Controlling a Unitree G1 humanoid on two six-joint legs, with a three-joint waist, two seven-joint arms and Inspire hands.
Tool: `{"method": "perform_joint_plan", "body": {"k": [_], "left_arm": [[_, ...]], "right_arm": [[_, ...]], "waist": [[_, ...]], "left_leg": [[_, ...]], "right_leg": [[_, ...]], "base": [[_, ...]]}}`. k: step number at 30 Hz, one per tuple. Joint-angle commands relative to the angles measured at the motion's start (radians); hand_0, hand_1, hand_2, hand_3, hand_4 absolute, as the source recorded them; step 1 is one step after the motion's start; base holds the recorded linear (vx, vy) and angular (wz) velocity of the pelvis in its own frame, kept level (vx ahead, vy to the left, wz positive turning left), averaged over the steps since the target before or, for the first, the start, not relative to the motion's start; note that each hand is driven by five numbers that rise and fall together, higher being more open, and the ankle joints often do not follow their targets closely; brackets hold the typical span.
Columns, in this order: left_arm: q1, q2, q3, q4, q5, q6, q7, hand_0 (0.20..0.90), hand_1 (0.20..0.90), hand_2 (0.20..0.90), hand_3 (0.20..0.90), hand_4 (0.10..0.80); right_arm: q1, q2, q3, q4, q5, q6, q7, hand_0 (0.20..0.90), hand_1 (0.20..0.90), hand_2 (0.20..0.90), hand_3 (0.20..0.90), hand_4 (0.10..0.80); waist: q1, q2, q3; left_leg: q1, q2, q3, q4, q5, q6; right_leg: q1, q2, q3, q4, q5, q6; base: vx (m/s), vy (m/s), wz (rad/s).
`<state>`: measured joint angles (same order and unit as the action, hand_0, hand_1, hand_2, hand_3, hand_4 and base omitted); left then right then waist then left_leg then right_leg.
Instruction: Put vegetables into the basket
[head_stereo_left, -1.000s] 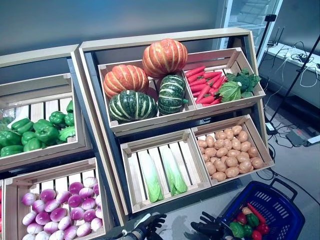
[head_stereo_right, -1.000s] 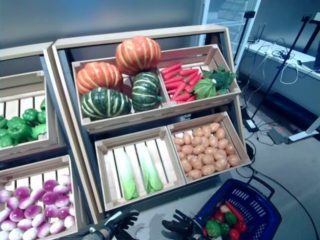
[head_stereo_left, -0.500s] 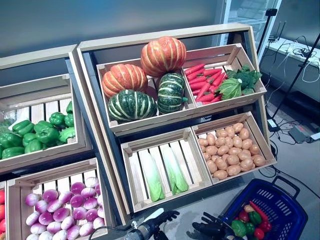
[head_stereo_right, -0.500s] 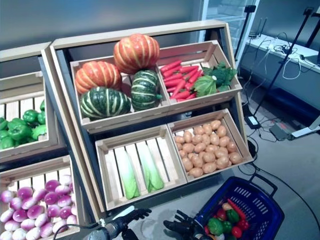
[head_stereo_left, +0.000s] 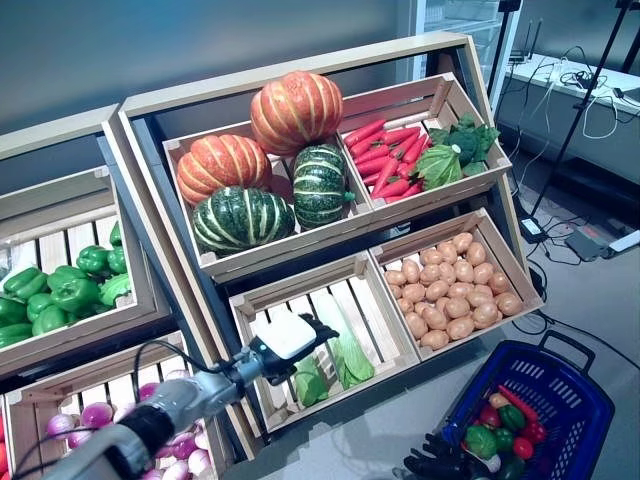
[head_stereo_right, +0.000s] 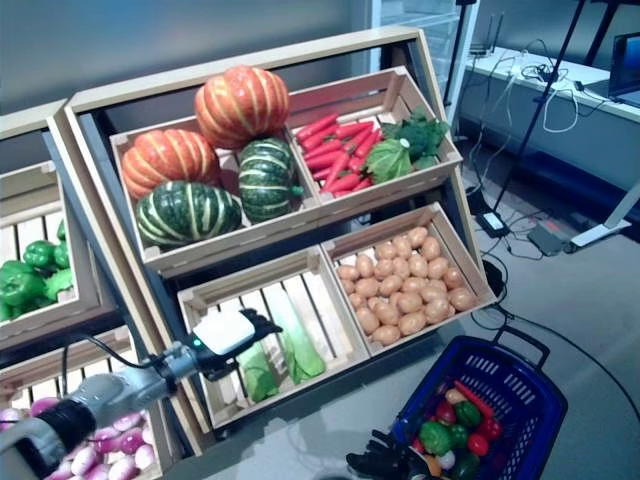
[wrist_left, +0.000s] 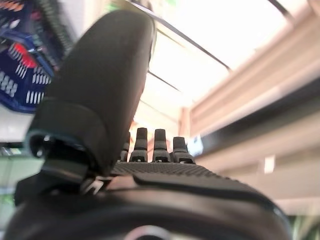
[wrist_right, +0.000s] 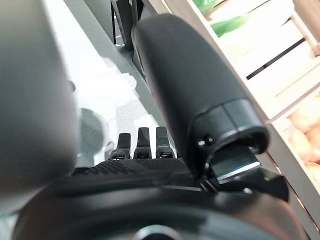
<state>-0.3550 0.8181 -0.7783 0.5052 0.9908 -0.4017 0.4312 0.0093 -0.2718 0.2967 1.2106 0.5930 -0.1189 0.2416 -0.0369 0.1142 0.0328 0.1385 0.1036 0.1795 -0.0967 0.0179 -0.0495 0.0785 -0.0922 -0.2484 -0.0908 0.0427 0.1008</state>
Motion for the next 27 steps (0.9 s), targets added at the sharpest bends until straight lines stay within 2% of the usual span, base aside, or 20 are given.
{"method": "perform_joint_plan", "body": {"k": [1, 3, 7, 12, 13, 19, 27], "left_arm": [[-0.205, 0.094, -0.004, 0.011, 0.074, 0.079, 0.138, 0.9, 0.9, 0.9, 0.9, 0.8], [-0.227, 0.094, -0.016, 0.038, 0.09, 0.099, 0.15, 0.9, 0.9, 0.9, 0.9, 0.8], [-0.331, 0.103, -0.079, 0.153, 0.085, 0.165, 0.201, 0.9, 0.9, 0.9, 0.9, 0.8], [-0.438, 0.112, -0.124, 0.234, 0.084, 0.176, 0.238, 0.9, 0.9, 0.9, 0.9, 0.8], [-0.497, 0.124, -0.147, 0.258, 0.089, 0.175, 0.246, 0.9, 0.9, 0.9, 0.9, 0.8], [-0.606, 0.167, -0.178, 0.286, 0.08, 0.178, 0.207, 0.9, 0.9, 0.9, 0.9, 0.8], [-0.696, 0.199, -0.192, 0.296, 0.052, 0.219, 0.165, 0.9, 0.9, 0.9, 0.9, 0.8]], "right_arm": [[-0.076, -0.011, 0.019, -0.039, 0.005, -0.058, 0.037, 0.9, 0.9, 0.9, 0.9, 0.8], [-0.091, -0.027, 0.017, -0.055, 0.023, -0.05, 0.039, 0.9, 0.9, 0.9, 0.9, 0.8], [-0.195, -0.092, 0.03, -0.101, 0.108, -0.05, 0.074, 0.9, 0.9, 0.9, 0.9, 0.8], [-0.27, -0.118, 0.056, -0.173, 0.178, -0.062, 0.067, 0.9, 0.9, 0.9, 0.9, 0.8], [-0.304, -0.13, 0.059, -0.197, 0.199, -0.068, 0.063, 0.9, 0.9, 0.9, 0.9, 0.8], [-0.37, -0.206, 0.043, -0.273, 0.265, -0.028, 0.058, 0.9, 0.9, 0.9, 0.9, 0.8], [-0.408, -0.272, 0.014, -0.336, 0.33, -0.008, 0.035, 0.9, 0.9, 0.9, 0.9, 0.8]], "waist": [[-0.018, -0.03, 0.043], [-0.02, -0.031, 0.063], [-0.037, -0.048, 0.188], [-0.049, -0.072, 0.252], [-0.049, -0.08, 0.267], [-0.051, -0.084, 0.3], [-0.051, -0.086, 0.327]], "left_leg": [[-0.047, -0.024, 0.005, 0.088, -0.114, 0.05], [-0.092, -0.024, -0.005, 0.144, -0.13, 0.048], [-0.306, -0.001, -0.021, 0.436, -0.218, 0.05], [-0.479, 0.028, -0.009, 0.629, -0.285, 0.056], [-0.566, 0.036, -0.012, 0.721, -0.317, 0.058], [-0.792, 0.056, -0.034, 1.007, -0.429, 0.061], [-0.975, 0.067, -0.055, 1.193, -0.486, 0.062]], "right_leg": [[-0.041, -0.048, 0.013, 0.155, -0.147, -0.023], [-0.084, -0.059, 0.024, 0.207, -0.163, -0.026], [-0.294, -0.105, 0.099, 0.445, -0.216, -0.038], [-0.47, -0.127, 0.133, 0.64, -0.268, -0.055], [-0.555, -0.135, 0.148, 0.73, -0.291, -0.058], [-0.78, -0.174, 0.174, 1.006, -0.37, -0.065], [-0.967, -0.205, 0.195, 1.187, -0.412, -0.064]], "base": [[-0.15, 0.075, -0.08], [-0.182, 0.064, -0.19], [-0.343, 0.064, -0.16], [-0.239, 0.019, 0.0], [-0.291, 0.011, 0.02], [-0.143, 0.027, 0.02], [-0.079, 0.02, 0.05]]}}
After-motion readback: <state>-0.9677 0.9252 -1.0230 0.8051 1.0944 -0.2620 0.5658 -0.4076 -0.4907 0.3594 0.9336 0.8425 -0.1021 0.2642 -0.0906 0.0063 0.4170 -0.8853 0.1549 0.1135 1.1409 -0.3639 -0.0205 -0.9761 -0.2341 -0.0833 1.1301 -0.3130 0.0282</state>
